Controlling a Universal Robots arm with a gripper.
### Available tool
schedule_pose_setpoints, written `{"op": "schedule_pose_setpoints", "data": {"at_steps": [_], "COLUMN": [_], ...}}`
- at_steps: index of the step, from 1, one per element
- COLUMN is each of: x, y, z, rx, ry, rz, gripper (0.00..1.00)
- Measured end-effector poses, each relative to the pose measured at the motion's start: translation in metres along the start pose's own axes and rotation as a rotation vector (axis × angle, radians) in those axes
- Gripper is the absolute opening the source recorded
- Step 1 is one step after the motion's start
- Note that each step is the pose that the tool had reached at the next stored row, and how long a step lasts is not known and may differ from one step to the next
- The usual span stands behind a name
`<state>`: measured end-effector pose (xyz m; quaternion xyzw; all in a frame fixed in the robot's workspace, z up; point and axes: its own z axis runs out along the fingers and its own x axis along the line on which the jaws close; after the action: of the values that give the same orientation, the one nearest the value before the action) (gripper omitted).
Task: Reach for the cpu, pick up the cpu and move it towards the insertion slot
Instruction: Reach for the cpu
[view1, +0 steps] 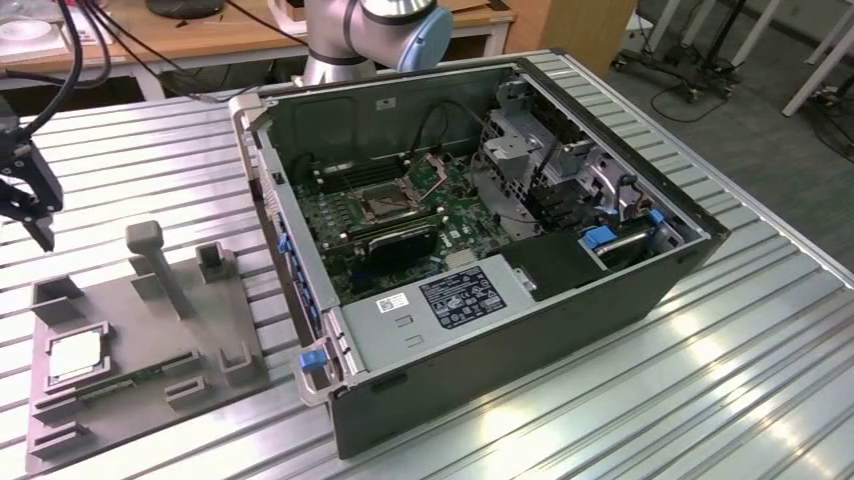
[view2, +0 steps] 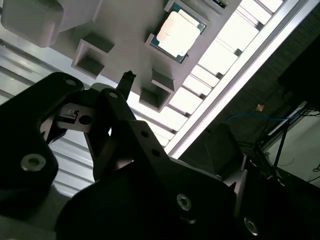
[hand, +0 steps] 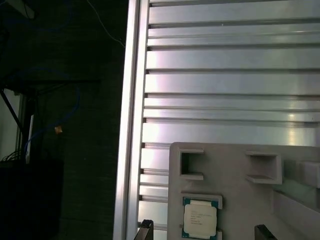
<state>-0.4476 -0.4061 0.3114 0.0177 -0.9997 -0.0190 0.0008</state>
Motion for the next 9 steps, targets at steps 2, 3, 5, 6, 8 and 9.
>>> {"op": "schedule_pose_setpoints", "data": {"at_steps": [2,3,5,6,8,9], "x": [0.0001,0.0001,0.0,0.0,0.0,0.0], "y": [-0.0007,-0.0008,-0.0011,-0.0012,-0.0014,-0.0014], "z": [0.0038,0.0055,0.0091,0.0109,0.0146,0.0164], "rx": [0.0,0.0,0.0,0.0001,0.0,0.0], "ry": [-0.0001,0.0,0.0001,0.0001,0.0001,0.0], "rz": [0.0,0.0,0.0,0.0,0.0,0.0], "gripper": [0.84,0.84,0.84,0.84,0.84,0.84]}}
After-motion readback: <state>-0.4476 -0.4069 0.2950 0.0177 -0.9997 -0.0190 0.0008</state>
